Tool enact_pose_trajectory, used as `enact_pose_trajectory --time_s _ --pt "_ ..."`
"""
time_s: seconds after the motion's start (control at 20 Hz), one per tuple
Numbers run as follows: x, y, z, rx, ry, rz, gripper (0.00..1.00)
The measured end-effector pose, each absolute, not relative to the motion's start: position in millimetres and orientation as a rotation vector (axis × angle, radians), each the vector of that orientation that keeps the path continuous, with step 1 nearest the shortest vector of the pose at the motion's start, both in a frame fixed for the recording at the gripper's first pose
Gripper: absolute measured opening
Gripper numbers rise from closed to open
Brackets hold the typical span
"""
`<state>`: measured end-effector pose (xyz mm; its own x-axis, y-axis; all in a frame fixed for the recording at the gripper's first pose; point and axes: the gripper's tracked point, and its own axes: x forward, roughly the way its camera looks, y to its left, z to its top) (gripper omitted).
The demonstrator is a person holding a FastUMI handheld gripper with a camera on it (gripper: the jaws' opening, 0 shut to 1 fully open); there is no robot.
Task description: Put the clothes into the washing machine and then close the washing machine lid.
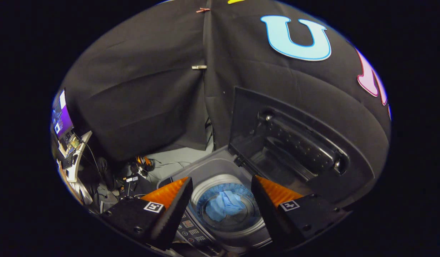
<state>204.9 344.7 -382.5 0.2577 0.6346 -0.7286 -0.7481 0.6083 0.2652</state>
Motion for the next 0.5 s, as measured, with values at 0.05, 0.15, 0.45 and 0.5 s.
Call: enact_pose_trajectory --time_s 0.05,0.15,0.45,0.5 --pt "207 348 -373 -0.131 0.871 0.954 1.00" --pt "215 354 -353 -0.095 0.781 0.966 1.00" --pt "264 347 -307 0.028 0.539 0.844 1.00" --pt "274 343 -303 0.040 0.509 0.812 1.00"
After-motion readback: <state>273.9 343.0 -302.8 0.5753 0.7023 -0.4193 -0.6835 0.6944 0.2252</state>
